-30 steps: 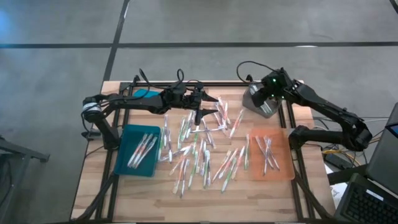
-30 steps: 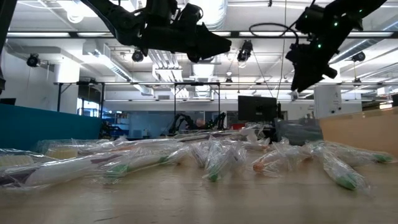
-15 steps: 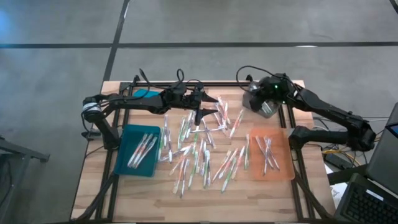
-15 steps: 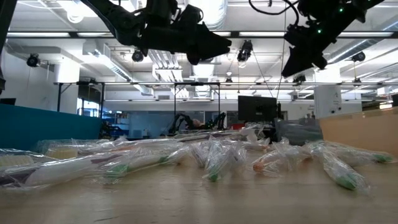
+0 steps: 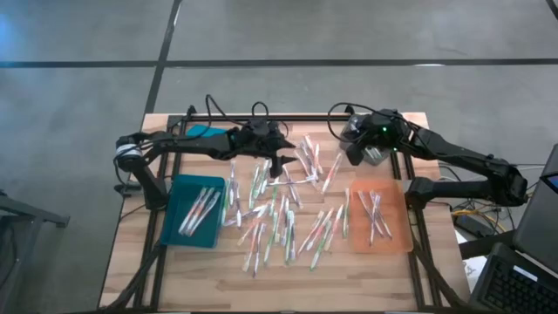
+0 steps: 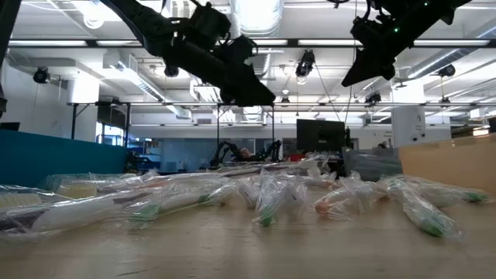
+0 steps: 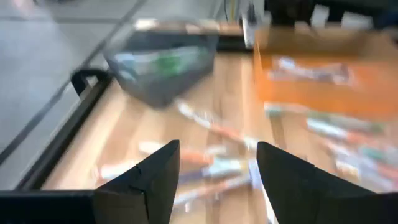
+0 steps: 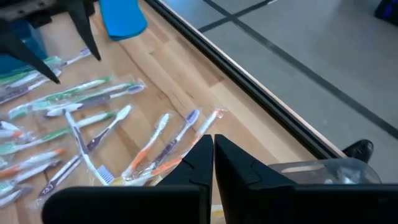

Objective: Pick & Place Toothbrushes
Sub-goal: Move the purple toothbrush to the top left of the table

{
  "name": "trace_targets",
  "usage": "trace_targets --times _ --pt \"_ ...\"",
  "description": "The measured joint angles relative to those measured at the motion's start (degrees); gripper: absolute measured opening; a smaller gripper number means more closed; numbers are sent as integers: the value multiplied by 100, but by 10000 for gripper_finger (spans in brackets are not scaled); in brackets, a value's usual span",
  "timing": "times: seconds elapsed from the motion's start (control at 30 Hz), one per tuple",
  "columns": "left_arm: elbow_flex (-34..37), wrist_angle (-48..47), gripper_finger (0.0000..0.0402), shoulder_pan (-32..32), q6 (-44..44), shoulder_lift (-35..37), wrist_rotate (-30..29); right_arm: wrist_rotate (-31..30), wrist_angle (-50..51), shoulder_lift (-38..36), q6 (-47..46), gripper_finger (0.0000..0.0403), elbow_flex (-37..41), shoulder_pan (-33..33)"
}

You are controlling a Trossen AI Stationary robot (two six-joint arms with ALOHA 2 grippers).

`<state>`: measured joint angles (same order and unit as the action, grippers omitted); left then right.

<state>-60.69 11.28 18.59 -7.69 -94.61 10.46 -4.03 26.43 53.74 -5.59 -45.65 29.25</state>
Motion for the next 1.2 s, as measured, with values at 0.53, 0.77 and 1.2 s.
trace_targets --times 0.53,0.77,1.2 --pt "0 -1122 218 -395 -314 0 11 -7 -119 285 112 14 4 -26" --pt "0 -1454 218 -621 -432 0 -450 -7 -179 313 131 10 4 -26" --pt "0 -1422 218 -739 -436 -299 -563 -9 -198 313 126 10 4 -26"
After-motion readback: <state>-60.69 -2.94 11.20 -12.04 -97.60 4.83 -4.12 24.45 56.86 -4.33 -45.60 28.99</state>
